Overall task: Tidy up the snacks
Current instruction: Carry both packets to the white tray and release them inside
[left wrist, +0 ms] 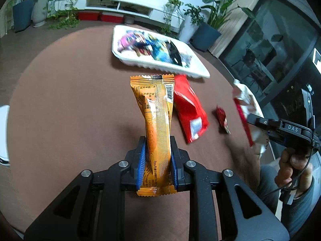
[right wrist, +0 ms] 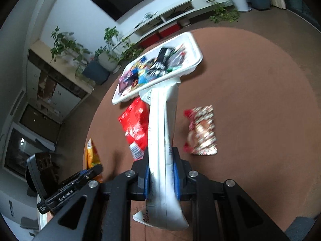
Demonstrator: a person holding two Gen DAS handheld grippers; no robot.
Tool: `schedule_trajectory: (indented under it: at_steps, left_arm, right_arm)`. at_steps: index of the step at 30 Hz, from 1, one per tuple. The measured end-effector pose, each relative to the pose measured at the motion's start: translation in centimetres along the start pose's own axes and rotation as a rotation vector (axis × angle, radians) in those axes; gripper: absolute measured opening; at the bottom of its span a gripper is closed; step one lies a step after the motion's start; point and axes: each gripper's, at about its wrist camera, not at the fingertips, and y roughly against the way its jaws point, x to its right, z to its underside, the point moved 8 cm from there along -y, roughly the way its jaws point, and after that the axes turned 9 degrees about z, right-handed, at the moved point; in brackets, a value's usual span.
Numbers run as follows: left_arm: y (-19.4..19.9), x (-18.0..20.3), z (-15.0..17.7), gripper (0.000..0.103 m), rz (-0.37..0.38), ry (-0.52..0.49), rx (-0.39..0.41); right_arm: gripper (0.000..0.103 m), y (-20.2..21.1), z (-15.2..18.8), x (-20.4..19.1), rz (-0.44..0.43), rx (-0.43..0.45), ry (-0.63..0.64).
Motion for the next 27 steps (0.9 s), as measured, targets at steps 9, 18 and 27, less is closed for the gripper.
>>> schedule_trajectory:
  at_steps: [9, 18, 27]
  left_arm:
    - [3.0, -0.1, -9.4, 0.020, -0.044, -0.061, 0.105]
    - [-0.1, 2.4, -19.4, 0.020, -0.050, -0.145, 0.090]
    - [-8.5, 1.2, -23.1, 0.020, -0.062, -0.151, -0.031]
  right_arm:
    - [0.020, 3.2, -8.0, 2.3, 0.060, 0.127, -0.011]
    - [0.020, 3.2, -17.3, -3.0, 0.027, 0.203, 0.109]
    - [0.020, -3.8, -22.7, -6.5, -0.038, 0.126, 0.150]
